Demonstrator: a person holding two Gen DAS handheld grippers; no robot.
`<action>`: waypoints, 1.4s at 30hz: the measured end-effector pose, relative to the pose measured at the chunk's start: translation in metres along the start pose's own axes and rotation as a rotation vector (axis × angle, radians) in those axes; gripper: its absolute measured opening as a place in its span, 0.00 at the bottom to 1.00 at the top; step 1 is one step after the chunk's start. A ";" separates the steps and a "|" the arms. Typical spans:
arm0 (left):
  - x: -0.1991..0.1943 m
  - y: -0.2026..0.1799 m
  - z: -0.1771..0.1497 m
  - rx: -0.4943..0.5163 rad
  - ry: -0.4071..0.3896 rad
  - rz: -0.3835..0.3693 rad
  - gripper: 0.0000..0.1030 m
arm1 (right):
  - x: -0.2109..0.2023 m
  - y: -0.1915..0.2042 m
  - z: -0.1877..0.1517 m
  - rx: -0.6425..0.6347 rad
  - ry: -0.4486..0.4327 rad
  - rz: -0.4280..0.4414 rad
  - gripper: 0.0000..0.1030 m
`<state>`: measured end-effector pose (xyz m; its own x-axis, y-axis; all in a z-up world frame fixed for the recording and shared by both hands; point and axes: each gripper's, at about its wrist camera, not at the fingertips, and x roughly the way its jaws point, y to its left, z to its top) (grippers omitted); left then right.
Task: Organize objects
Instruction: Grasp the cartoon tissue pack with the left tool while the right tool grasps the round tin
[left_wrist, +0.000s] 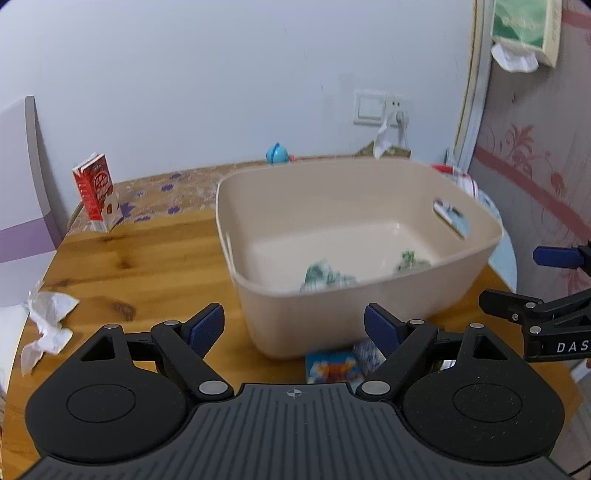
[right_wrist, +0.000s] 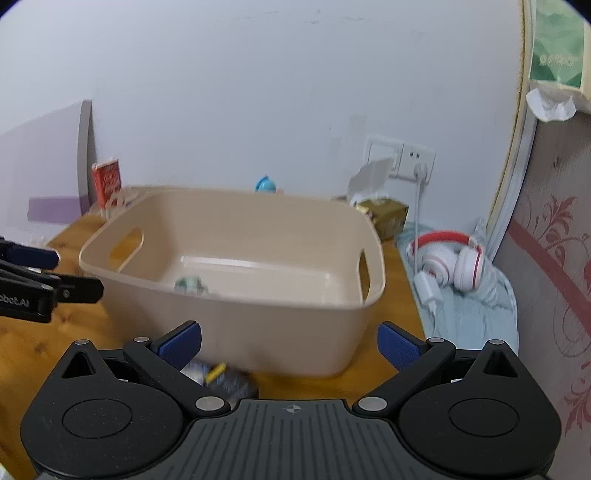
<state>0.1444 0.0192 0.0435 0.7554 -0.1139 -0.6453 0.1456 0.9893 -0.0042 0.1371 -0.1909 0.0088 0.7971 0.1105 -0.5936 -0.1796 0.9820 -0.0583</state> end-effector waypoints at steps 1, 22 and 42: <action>0.000 -0.001 -0.004 0.004 0.009 0.000 0.82 | 0.001 0.000 -0.005 -0.001 0.011 0.005 1.00; 0.040 -0.021 -0.050 -0.009 0.165 -0.055 0.82 | 0.046 0.014 -0.066 0.019 0.180 0.113 1.00; 0.053 -0.014 -0.050 -0.040 0.191 -0.103 0.45 | 0.055 0.018 -0.070 0.075 0.209 0.182 0.49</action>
<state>0.1501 0.0038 -0.0289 0.6023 -0.1989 -0.7731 0.1873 0.9766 -0.1054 0.1376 -0.1774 -0.0809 0.6180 0.2598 -0.7420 -0.2595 0.9583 0.1194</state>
